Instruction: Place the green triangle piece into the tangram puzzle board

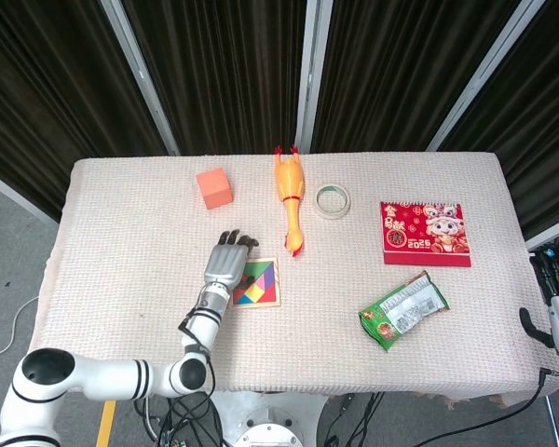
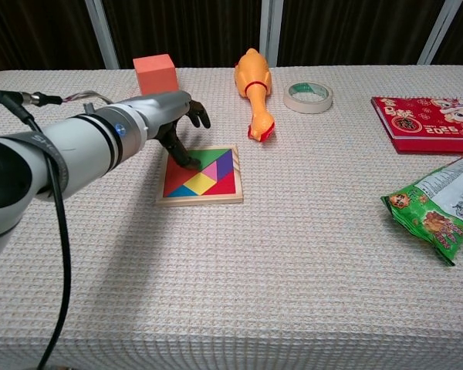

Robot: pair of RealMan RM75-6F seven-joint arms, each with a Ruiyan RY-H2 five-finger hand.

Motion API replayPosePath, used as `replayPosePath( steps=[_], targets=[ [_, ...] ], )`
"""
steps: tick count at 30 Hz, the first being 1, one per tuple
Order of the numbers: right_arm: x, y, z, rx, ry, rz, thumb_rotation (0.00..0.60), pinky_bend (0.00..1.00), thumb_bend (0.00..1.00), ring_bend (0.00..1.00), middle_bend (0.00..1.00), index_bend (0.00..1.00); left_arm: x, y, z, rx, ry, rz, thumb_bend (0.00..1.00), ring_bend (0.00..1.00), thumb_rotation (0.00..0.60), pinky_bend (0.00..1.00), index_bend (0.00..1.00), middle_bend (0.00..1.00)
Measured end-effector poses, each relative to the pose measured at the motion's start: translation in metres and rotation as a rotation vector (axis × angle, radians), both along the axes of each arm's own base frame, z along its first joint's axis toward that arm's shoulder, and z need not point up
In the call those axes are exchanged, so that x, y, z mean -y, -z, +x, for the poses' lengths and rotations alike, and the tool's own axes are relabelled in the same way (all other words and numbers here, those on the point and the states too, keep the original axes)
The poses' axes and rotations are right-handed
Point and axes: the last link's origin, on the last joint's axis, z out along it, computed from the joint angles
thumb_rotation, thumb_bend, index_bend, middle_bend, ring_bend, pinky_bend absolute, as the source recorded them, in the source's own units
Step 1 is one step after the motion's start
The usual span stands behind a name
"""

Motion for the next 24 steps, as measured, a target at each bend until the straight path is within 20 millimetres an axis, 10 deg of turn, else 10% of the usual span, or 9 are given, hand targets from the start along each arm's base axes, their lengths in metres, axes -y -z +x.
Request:
replayPosePath(
  steps=[13,18,24],
  targets=[
    [-0.001,0.0,0.003,0.016,-0.037,-0.025,0.6,0.0,0.33,0.0,0.0,0.0,0.009,-0.067,-0.02,0.055,0.118,0.198,0.27,0.01,0.6,0.04,0.25,0.16],
    [-0.002,0.005,0.005,0.035,-0.075,-0.04,0.6,0.0,0.32,0.0,0.0,0.0,0.038,-0.105,-0.067,0.032,0.255,0.318,0.25,0.0,0.6,0.03,0.25,0.17],
    [-0.007,0.016,0.008,0.03,-0.083,-0.025,0.6,0.0,0.32,0.0,0.0,0.0,0.11,-0.165,-0.169,-0.086,0.277,0.345,0.24,0.0,0.6,0.02,0.25,0.16]
  ],
)
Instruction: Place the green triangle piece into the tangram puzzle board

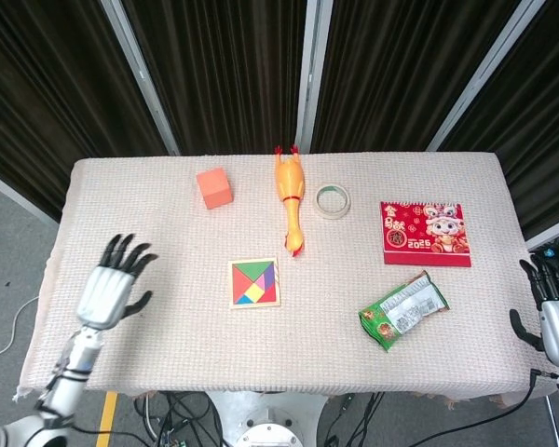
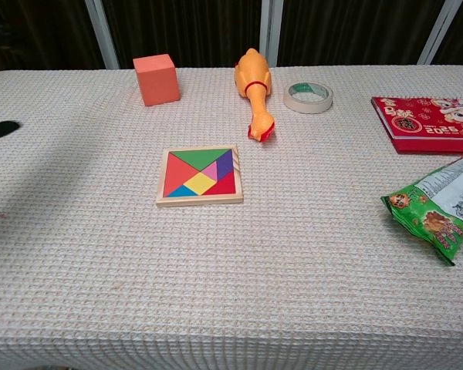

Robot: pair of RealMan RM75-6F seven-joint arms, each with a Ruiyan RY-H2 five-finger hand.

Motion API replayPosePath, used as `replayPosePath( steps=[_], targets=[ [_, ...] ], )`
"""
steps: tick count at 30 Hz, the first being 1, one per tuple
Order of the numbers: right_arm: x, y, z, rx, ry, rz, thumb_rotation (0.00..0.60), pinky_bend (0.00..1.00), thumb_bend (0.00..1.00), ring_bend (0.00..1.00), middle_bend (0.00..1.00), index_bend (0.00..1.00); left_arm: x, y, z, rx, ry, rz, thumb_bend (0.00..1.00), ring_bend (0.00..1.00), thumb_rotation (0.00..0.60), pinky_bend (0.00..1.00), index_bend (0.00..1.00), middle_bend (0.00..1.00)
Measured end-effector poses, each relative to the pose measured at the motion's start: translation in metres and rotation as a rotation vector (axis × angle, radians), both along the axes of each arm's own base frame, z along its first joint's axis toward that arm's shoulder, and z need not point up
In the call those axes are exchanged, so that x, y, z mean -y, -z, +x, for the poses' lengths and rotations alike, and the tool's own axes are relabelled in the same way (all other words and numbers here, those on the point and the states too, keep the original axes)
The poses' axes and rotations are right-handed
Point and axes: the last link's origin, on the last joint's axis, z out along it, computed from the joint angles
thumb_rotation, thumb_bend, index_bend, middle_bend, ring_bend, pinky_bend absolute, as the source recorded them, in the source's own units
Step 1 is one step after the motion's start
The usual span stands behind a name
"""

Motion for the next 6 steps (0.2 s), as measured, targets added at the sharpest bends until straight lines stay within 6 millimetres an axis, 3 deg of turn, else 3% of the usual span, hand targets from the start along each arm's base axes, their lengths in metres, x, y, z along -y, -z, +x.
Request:
replayPosePath(
  steps=[2,6],
  targets=[
    [-0.001,0.003,0.001,-0.002,0.001,0.005,0.6,0.0,0.32,0.0,0.0,0.0,0.022,-0.018,-0.025,0.014,-0.043,0.027,0.24,0.0,0.6,0.02,0.25,0.17],
    [-0.004,0.009,0.005,-0.008,-0.003,0.021,0.6,0.0,0.32,0.0,0.0,0.0,0.048,-0.036,-0.047,0.012,-0.056,0.056,0.24,0.0,0.6,0.02,0.25,0.16]
  ],
)
